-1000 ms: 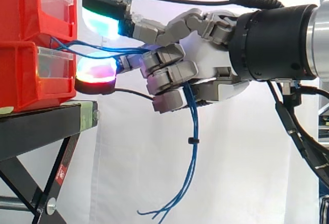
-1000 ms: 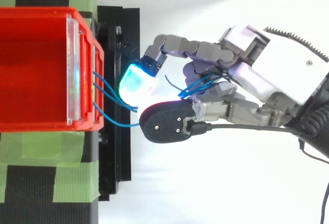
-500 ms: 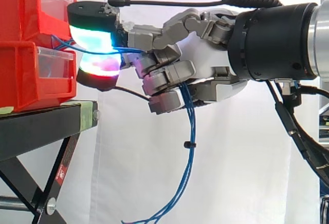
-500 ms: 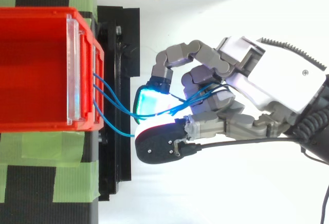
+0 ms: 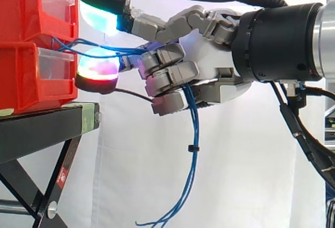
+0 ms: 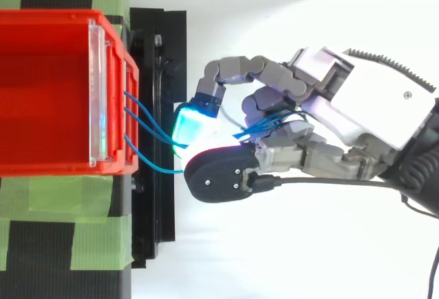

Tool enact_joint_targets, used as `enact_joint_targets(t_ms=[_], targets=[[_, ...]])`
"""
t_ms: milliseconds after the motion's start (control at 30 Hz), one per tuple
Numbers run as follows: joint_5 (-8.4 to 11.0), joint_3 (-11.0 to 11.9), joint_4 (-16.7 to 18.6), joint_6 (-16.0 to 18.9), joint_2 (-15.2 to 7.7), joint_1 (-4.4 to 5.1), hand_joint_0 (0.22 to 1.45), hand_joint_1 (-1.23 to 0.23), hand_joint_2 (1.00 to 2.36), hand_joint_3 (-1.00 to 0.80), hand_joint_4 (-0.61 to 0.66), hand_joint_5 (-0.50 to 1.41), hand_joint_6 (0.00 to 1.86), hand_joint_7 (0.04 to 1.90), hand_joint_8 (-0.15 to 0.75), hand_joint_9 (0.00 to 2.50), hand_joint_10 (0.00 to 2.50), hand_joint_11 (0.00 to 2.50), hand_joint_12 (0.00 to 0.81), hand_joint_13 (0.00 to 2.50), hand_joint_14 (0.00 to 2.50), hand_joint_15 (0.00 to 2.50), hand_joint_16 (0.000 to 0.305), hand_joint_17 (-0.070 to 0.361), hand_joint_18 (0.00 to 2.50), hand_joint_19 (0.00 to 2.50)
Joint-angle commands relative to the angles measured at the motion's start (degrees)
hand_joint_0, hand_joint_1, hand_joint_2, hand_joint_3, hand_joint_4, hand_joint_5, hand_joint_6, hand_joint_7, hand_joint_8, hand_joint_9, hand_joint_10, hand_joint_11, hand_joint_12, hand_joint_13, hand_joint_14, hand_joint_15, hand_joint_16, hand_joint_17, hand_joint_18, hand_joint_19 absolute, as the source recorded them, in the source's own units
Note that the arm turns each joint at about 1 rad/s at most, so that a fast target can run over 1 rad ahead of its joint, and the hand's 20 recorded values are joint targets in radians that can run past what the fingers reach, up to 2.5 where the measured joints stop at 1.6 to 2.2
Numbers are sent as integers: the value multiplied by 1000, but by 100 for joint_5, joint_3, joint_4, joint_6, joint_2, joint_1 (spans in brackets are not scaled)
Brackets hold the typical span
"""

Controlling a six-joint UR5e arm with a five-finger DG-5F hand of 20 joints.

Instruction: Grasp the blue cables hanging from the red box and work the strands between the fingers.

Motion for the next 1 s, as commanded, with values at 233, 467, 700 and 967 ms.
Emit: enact_joint_targets(t_ms=[233, 467, 700, 967], targets=[[-7, 0, 44, 0, 0, -12, 851, -680, 1012, -508, 239, -36, 737, 1182, 350, 908, 2500, 1993, 431, 1023, 2500, 1295, 63, 142, 1391, 1652], [-7, 0, 62, 0, 0, -12, 967, -684, 1015, -311, 227, -119, 1025, 1066, 350, 908, 2500, 1993, 431, 1023, 2500, 1295, 63, 142, 1391, 1652], [-7, 0, 62, 0, 0, -12, 1127, -659, 1008, -122, 209, -47, 1118, 1047, 350, 908, 2500, 1993, 431, 1023, 2500, 1295, 63, 142, 1391, 1652], [-104, 9, 70, 0, 0, -38, 819, -642, 1013, -434, 247, -53, 975, 1130, 350, 908, 2500, 1993, 431, 1023, 2500, 1295, 63, 142, 1391, 1652]])
